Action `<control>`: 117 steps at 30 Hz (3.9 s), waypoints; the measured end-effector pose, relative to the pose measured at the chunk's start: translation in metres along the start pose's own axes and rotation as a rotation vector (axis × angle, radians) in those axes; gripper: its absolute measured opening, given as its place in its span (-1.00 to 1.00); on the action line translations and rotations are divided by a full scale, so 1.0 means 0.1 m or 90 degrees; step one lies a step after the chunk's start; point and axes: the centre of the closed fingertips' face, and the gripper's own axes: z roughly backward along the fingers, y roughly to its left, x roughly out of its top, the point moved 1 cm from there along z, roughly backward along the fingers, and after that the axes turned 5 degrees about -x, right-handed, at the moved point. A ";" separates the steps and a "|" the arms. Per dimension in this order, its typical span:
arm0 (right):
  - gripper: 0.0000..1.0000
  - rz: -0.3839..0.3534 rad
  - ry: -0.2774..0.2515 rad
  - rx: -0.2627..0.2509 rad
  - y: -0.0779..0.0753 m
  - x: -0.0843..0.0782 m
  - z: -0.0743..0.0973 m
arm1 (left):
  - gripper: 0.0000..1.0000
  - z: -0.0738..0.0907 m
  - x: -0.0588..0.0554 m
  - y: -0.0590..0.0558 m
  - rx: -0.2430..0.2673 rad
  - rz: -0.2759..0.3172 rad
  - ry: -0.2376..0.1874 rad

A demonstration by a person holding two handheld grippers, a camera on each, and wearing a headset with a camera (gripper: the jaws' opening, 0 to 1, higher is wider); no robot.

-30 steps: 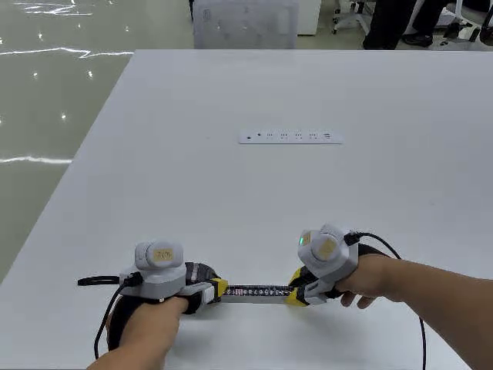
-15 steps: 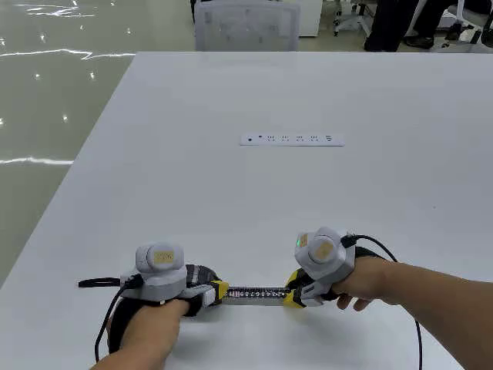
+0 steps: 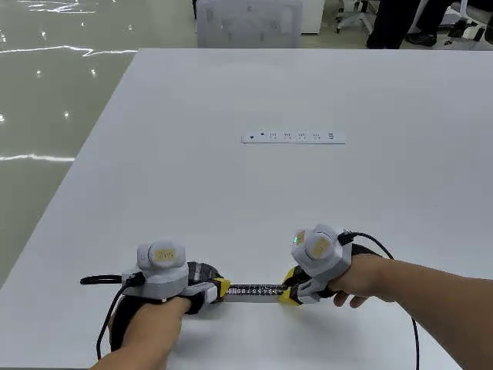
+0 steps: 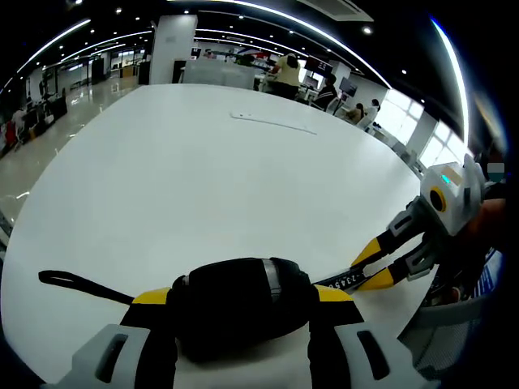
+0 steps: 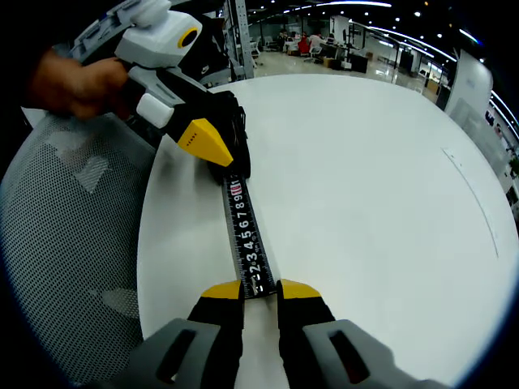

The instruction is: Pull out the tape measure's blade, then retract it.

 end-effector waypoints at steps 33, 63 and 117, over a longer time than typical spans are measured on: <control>-0.72 -0.009 -0.005 0.000 0.05 0.09 -0.06 | 0.21 -0.01 -0.01 0.00 -0.020 0.004 0.010; -0.73 0.007 -0.019 0.004 0.10 0.27 -0.20 | 0.21 0.00 -0.01 0.00 -0.027 0.010 0.014; -0.73 0.010 -0.043 0.005 0.17 0.40 -0.28 | 0.21 -0.01 -0.01 0.01 -0.027 -0.009 0.037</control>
